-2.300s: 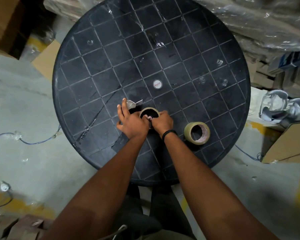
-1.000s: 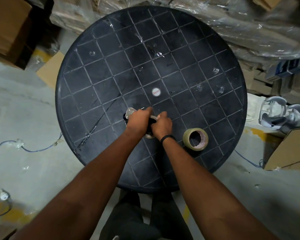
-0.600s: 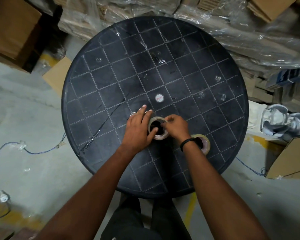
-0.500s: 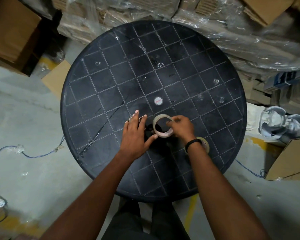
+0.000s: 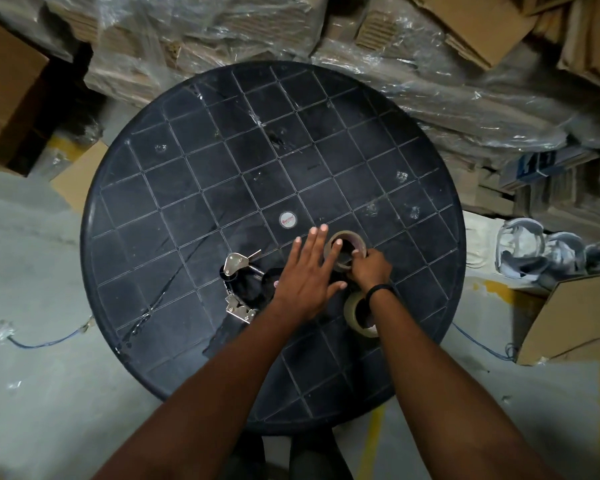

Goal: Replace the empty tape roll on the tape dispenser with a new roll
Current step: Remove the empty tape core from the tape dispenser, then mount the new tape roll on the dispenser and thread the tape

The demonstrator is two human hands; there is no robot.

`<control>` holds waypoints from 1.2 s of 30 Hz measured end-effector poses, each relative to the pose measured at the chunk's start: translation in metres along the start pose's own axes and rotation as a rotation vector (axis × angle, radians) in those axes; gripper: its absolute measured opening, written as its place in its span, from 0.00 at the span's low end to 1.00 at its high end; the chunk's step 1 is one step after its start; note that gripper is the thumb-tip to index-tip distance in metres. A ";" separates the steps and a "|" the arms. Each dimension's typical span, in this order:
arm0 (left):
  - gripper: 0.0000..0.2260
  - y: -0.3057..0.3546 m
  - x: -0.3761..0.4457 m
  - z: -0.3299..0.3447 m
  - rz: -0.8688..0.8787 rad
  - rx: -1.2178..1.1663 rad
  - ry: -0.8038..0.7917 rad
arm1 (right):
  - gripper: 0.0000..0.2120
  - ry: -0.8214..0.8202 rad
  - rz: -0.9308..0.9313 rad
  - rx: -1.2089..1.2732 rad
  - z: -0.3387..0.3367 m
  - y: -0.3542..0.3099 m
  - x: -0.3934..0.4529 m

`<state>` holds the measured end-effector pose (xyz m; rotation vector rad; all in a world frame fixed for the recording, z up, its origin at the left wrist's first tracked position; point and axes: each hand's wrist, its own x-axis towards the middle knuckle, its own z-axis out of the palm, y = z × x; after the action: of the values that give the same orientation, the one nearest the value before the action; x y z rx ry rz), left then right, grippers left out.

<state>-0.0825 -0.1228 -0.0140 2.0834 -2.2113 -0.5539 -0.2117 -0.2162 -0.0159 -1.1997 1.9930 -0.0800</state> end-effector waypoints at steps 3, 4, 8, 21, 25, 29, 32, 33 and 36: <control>0.38 0.013 0.015 0.017 -0.012 0.040 -0.093 | 0.19 0.017 -0.025 -0.027 0.001 0.004 0.005; 0.38 0.016 0.017 0.022 -0.026 0.043 -0.126 | 0.18 0.021 -0.042 -0.044 0.001 0.004 0.005; 0.39 0.026 0.027 0.037 -0.066 0.020 -0.189 | 0.14 -0.003 -0.098 -0.070 0.000 0.010 0.011; 0.34 0.042 0.019 0.007 -0.192 -0.122 -0.226 | 0.15 -0.215 -0.206 -0.082 -0.071 0.059 0.011; 0.31 0.065 -0.008 0.014 -0.398 -0.389 -0.165 | 0.25 -0.282 -0.147 -0.168 -0.078 0.098 -0.009; 0.17 0.084 -0.028 0.020 -0.717 -0.620 -0.312 | 0.16 -0.256 -0.163 -0.210 -0.062 0.118 -0.016; 0.11 0.088 -0.049 0.029 -0.889 -0.768 -0.359 | 0.11 -0.216 -0.107 -0.095 -0.070 0.110 -0.032; 0.09 0.087 -0.055 0.029 -0.935 -0.851 -0.345 | 0.10 -0.213 -0.096 -0.047 -0.077 0.106 -0.038; 0.04 0.083 -0.073 0.016 -1.080 -1.155 -0.226 | 0.08 -0.229 -0.016 0.199 -0.077 0.097 -0.054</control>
<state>-0.1597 -0.0462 0.0101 2.1847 -0.2289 -1.6057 -0.3189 -0.1459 0.0279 -1.0473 1.7330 -0.1395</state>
